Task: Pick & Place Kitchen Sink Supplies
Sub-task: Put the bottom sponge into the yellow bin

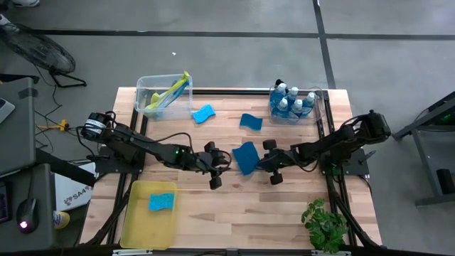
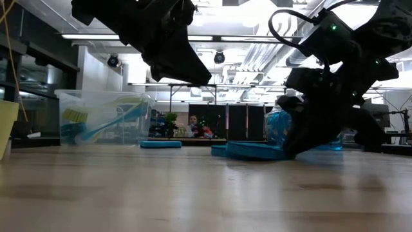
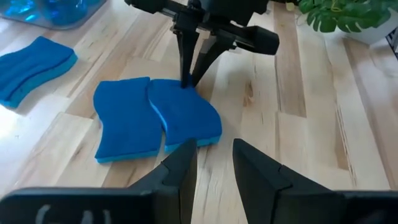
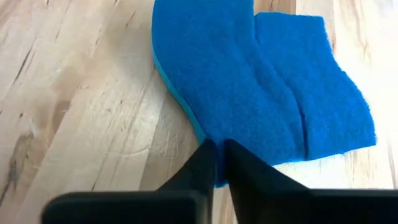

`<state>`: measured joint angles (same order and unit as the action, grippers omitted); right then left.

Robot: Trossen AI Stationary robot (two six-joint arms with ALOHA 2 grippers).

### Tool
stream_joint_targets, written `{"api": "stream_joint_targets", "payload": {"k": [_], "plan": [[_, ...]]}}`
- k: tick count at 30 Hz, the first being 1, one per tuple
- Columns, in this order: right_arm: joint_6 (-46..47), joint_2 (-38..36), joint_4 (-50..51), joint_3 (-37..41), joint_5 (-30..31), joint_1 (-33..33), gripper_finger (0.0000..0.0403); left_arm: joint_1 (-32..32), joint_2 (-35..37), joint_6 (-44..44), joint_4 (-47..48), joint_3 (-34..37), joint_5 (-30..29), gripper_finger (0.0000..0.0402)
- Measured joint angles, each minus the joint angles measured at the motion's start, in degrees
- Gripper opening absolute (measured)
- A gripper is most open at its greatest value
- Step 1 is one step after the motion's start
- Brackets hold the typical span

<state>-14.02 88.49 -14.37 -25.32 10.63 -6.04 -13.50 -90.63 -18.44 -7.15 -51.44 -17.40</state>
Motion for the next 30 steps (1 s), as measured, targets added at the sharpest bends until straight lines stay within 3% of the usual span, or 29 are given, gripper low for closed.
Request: {"api": "stream_joint_targets", "payload": {"k": [5,11,21,30], "plan": [[0.08,0.01,-0.04,-0.03,1.72,-1.2,0.0007,0.0,0.0,-0.25,-0.56,0.0,-0.12,0.0101],[0.24,-1.18,0.66,0.02,9.75,-5.96,0.0003,0.01,0.0,-6.8,-0.82,0.0,-0.14,0.0101],[-4.13,-2.58,0.07,0.0,21.53,-14.12,0.0001,2.09,0.0,-12.21,-9.49,0.0,0.31,0.0101],[-16.27,-2.58,-0.91,-0.02,36.94,-19.16,0.0,9.23,-0.02,-19.95,-8.86,0.0,12.33,0.0101]]}}
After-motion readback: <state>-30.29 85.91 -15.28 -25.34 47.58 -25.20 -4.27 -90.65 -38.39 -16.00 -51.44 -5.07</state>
